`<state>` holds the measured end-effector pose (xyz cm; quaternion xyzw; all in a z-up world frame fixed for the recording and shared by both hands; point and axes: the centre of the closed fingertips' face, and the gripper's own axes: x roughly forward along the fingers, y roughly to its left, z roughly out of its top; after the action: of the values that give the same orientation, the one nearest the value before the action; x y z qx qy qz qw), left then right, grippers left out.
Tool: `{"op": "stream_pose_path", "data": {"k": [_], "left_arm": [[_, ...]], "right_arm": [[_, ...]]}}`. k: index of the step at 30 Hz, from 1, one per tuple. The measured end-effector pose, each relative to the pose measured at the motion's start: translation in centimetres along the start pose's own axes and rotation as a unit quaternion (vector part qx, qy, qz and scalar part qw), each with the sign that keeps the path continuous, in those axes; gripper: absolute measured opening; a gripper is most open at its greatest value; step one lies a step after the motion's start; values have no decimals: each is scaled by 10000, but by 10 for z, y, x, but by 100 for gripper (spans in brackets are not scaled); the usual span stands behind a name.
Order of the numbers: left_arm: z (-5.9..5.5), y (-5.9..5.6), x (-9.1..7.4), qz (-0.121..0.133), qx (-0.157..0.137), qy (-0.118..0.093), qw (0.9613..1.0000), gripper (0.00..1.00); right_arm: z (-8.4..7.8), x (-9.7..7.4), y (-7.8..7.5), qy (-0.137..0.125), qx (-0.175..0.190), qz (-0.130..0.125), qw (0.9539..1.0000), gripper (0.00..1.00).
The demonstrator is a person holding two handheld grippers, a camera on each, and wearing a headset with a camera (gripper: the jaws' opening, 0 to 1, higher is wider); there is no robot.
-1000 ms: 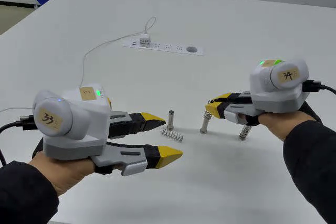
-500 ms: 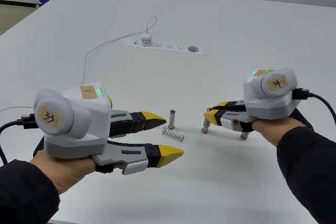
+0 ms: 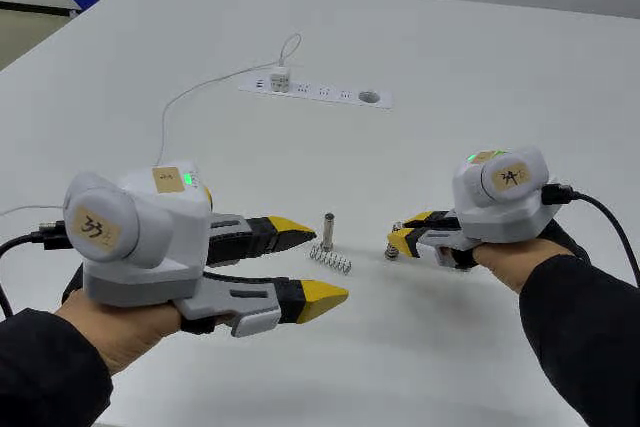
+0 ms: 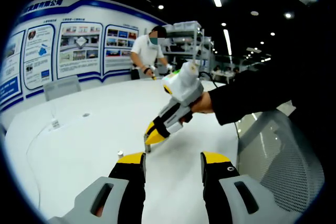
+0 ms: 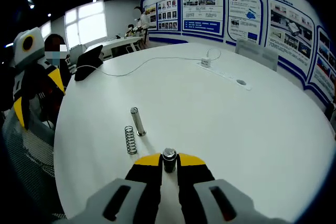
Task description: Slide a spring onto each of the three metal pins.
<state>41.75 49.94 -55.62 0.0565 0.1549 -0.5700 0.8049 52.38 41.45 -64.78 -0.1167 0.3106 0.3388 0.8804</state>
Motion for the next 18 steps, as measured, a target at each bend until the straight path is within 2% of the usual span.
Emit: {"op": "stream_pose_path", "data": {"k": [8,13,18], "left_arm": [[0,2,-2,32,-11,-17,10000,43],[-1,3,-3,53,-37,-8,10000,43],[-1,3,-3,52,-42,0,10000,43]], "right_arm": [[-26,-4,1,279,126,-21,9995,14],[-40,-8,23,434,63,152,9989,14],[-35,-6,45,430,-235,334,9982,14]]}}
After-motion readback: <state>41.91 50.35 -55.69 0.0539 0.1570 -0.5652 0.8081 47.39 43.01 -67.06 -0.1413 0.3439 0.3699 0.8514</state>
